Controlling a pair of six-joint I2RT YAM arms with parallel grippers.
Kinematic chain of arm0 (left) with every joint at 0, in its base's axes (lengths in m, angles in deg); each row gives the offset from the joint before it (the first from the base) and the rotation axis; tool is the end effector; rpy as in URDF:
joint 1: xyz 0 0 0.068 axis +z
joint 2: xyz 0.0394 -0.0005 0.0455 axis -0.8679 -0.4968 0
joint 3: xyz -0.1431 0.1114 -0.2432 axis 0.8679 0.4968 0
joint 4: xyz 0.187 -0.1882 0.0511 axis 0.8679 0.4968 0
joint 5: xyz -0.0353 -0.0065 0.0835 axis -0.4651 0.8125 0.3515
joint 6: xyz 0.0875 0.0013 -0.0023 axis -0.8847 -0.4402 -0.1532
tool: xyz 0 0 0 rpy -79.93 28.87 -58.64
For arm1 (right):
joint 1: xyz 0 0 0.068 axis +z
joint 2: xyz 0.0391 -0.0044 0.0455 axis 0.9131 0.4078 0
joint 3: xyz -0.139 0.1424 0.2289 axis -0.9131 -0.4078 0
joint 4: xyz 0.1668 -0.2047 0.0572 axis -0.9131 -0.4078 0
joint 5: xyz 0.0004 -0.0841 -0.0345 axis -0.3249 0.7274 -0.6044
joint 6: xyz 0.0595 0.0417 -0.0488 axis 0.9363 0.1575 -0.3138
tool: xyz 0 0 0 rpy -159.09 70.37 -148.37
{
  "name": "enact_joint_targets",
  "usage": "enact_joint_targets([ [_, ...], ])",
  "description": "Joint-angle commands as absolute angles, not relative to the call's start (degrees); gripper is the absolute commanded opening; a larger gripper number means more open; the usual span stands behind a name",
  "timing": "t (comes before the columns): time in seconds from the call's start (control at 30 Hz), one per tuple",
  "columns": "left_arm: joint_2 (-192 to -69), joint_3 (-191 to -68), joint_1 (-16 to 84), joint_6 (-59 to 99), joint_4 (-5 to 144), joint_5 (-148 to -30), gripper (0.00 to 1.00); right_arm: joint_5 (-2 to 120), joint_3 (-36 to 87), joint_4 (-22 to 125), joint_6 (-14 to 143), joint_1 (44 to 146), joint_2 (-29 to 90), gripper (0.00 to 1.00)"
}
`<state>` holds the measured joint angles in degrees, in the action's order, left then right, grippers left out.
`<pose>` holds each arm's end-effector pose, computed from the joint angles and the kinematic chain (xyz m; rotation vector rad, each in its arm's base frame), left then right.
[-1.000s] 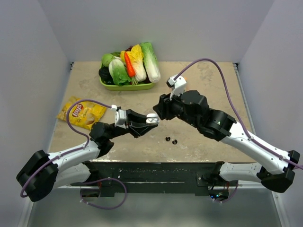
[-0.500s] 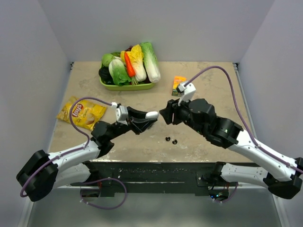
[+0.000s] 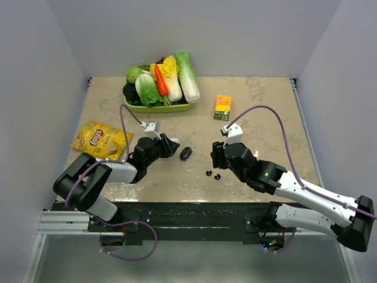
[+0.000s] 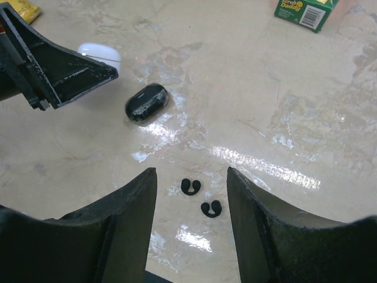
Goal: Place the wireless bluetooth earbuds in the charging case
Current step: Place the charging case at the center of the board.
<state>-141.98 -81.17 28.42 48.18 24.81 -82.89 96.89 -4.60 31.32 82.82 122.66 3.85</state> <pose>0.2682 -0.1699 0.1674 -0.1064 1.9500 -0.8890 0.1598 0.1725 0.3030 -0.2475 2.0202 0.3529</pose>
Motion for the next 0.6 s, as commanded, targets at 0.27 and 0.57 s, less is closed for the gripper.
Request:
enact_joint_targets([
  [0.27,-151.5,-86.4,32.4,53.6,32.4,-81.2,0.11,96.8,-9.3,37.2,85.8,122.8,2.9,0.55],
  [0.57,-154.4,-86.0,36.2,56.2,37.5,-85.2,0.36,96.5,-8.8,35.9,85.7,122.8,2.8,0.56],
])
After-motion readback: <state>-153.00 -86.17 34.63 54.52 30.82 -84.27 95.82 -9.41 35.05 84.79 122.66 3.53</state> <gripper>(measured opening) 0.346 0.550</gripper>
